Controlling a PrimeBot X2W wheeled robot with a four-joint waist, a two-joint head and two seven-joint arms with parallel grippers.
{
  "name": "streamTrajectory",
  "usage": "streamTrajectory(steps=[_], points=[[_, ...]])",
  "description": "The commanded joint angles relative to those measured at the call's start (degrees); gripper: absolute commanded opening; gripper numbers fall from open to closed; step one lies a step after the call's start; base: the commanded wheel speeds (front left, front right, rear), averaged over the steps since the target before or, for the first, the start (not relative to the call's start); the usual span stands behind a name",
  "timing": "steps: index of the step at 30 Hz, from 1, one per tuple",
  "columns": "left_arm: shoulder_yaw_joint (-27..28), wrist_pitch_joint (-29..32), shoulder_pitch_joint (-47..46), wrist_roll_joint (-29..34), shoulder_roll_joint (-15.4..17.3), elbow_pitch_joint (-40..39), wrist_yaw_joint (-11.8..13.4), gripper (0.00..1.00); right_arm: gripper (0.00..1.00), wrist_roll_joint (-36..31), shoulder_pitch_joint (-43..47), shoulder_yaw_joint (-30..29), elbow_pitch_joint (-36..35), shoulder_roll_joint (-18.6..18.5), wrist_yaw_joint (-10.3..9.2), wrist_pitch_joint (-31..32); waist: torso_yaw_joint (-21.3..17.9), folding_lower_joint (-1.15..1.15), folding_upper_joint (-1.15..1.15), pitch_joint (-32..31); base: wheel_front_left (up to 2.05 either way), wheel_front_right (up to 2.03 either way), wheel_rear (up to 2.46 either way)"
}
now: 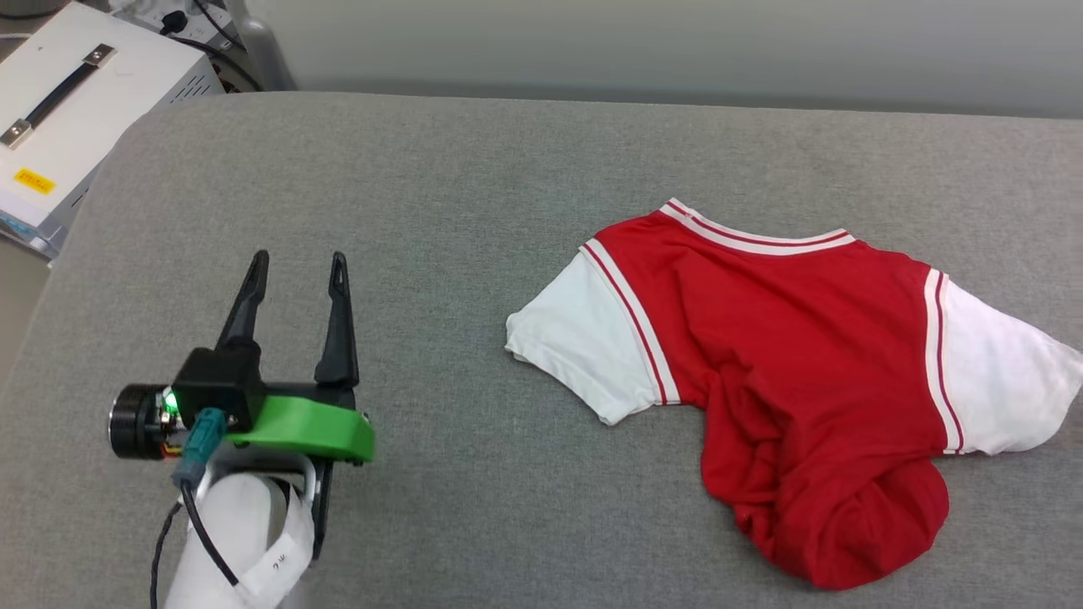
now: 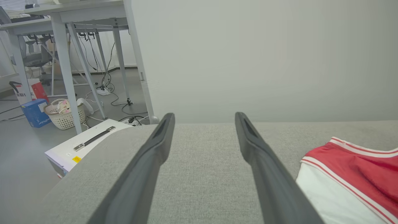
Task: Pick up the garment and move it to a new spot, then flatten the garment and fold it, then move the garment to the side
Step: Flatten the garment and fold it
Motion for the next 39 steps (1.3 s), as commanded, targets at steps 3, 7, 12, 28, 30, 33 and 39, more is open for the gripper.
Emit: streamTrajectory(steps=[3, 7, 12, 28, 30, 33, 39], points=[[-0.13, -0.34, -4.79, 0.06, 2.11, 1.57, -1.87, 1.0, 1.0, -11.25, 3.55, -12.0, -6.53, 7.03, -0.04, -0.5, -1.45, 0.0, 0.19, -0.39, 0.0, 0.0, 0.0], [-1.47, -0.34, -10.64, 0.29, 4.75, 5.07, -3.15, 1.0, 1.0, -23.44, 10.43, -24.44, -18.29, 16.88, -0.04, -0.52, -2.26, 0.0, 0.19, 0.06, 0.0, 0.0, 0.0], [-4.88, 0.22, -17.82, 0.02, 6.96, 8.99, -4.02, 1.0, 1.0, -32.27, 17.97, -30.51, -30.97, 27.49, -0.04, -0.52, -3.06, 0.0, 0.19, 0.7, 0.0, 0.0, 0.0], [-35.98, 40.18, -37.96, -30.64, 17.37, 16.23, -4.42, 1.0, 1.0, -36.17, 25.56, -30.72, -36.95, 34.22, -0.04, -0.53, -4.98, 0.0, 0.19, 3.1, 0.0, 0.0, 0.0], [-40.33, 45.92, -39.95, -34.27, 18.86, 16.23, -4.42, 1.0, 1.0, -36.35, 25.14, -30.27, -36.75, 34.23, -0.04, -0.53, -5.36, 0.0, 0.19, 3.75, 0.0, 0.0, 0.0], [-45.66, 52.97, -42.39, -40.13, 20.01, 16.39, -4.42, 1.0, 1.0, -36.58, 24.19, -29.63, -36.48, 34.22, -0.04, -0.53, -5.93, 0.0, 0.19, 4.79, 0.0, 0.0, 0.0], [-54.51, 59.82, -47.09, -45.32, 21.26, 18.18, -4.42, 1.0, 1.0, -36.8, 21.98, -27.96, -35.93, 34.41, -0.04, -0.53, -7.4, 0.0, 0.19, 7.63, 0.0, 0.0, 0.0]])
